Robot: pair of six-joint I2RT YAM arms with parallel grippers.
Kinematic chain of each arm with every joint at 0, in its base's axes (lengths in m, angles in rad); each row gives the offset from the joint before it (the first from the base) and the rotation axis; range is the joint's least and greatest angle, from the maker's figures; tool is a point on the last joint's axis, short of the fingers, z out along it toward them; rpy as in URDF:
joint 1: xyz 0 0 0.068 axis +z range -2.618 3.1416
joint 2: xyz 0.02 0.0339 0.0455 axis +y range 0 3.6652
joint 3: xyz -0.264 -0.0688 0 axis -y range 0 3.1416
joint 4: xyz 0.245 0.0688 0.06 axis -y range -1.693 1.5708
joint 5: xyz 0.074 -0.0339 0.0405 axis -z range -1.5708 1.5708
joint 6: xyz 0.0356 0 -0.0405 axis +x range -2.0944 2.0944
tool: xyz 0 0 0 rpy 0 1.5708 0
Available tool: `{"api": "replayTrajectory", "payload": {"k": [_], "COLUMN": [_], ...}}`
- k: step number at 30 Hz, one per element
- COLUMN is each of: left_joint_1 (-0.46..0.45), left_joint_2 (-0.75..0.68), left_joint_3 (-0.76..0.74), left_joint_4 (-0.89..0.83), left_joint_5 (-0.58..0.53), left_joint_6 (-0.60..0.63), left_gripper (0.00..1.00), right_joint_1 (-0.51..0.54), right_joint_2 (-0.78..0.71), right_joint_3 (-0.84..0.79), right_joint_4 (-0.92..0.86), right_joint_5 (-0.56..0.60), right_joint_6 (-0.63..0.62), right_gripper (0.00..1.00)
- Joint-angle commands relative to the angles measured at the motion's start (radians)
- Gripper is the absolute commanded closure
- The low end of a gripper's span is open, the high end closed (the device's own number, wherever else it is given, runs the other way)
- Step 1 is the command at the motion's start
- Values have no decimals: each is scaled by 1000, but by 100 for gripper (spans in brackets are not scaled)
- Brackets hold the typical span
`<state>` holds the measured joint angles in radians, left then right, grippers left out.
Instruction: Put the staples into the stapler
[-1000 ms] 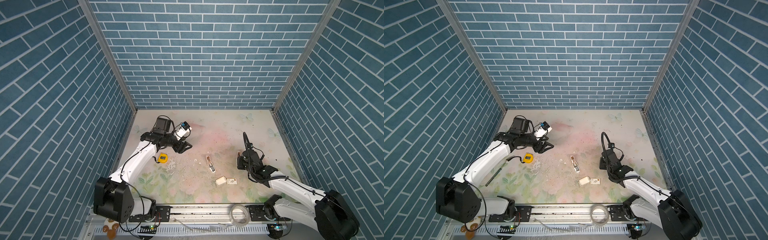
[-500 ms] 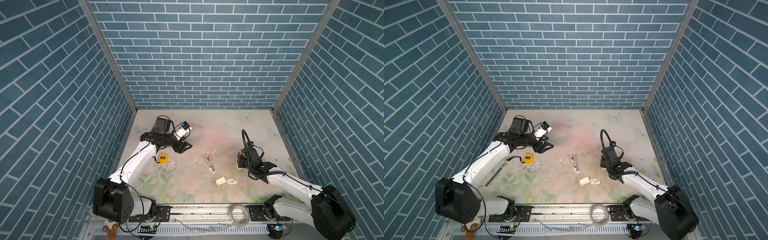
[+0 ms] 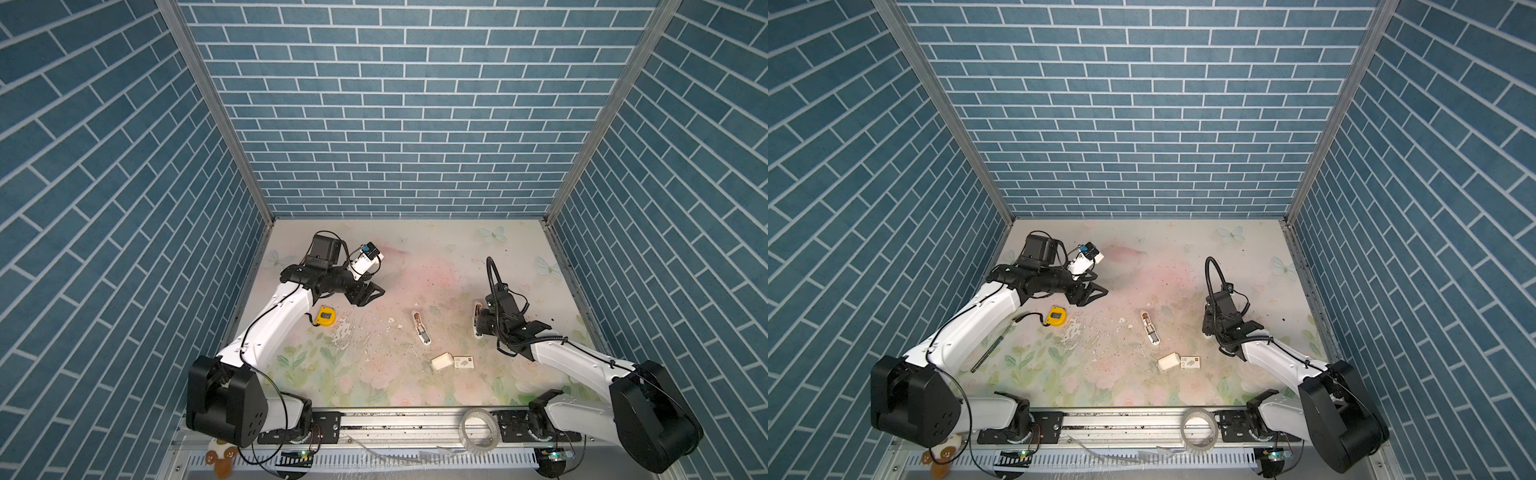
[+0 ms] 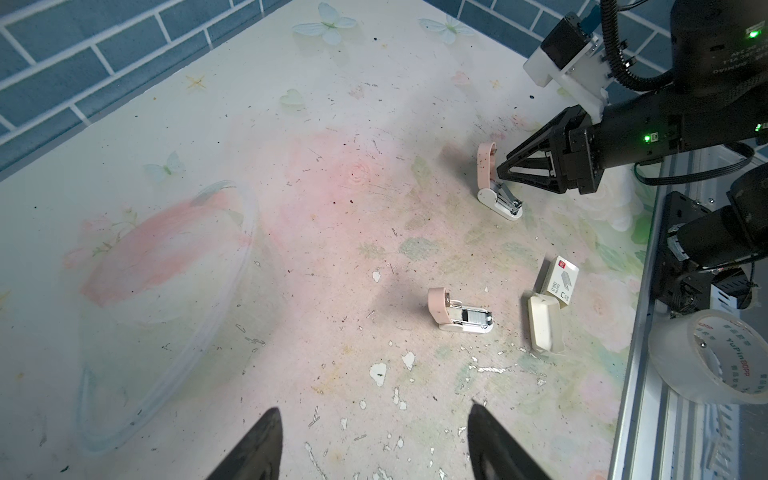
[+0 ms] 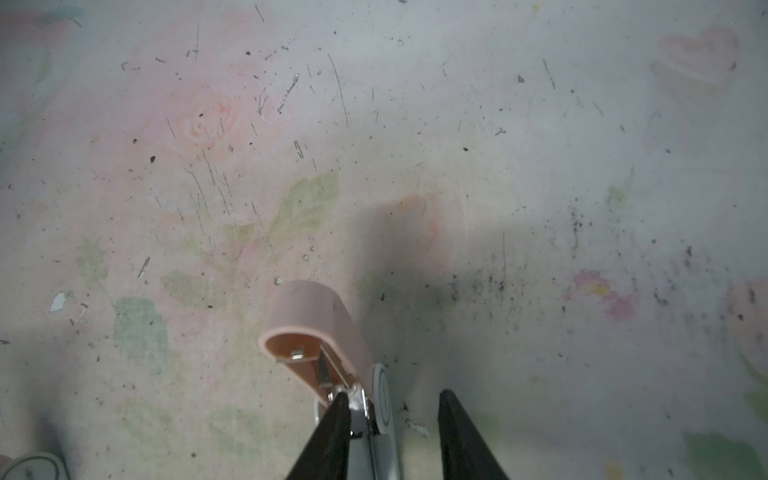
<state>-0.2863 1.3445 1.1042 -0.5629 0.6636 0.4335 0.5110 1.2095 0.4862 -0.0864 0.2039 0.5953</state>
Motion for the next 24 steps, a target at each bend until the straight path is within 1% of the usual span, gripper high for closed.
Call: {"api": "replayTrajectory", "payload": {"k": [1, 7, 24], "left_joint_1": [4, 4, 4], "left_joint_2": [-18, -14, -18], "left_joint_3": [-14, -16, -21], "left_joint_4": [0, 2, 6], "left_joint_5": [12, 11, 13], "left_joint_6": [-6, -4, -6], "left_gripper": [29, 28, 28], "right_joint_1": [-11, -18, -20], "right_joint_2": [14, 34, 23], "right_joint_3": [27, 29, 14], "right_joint_4": [14, 10, -34], "right_joint_5": [-30, -36, -41], "right_joint_6": [-9, -14, -9], "right_gripper": [63, 63, 63]}}
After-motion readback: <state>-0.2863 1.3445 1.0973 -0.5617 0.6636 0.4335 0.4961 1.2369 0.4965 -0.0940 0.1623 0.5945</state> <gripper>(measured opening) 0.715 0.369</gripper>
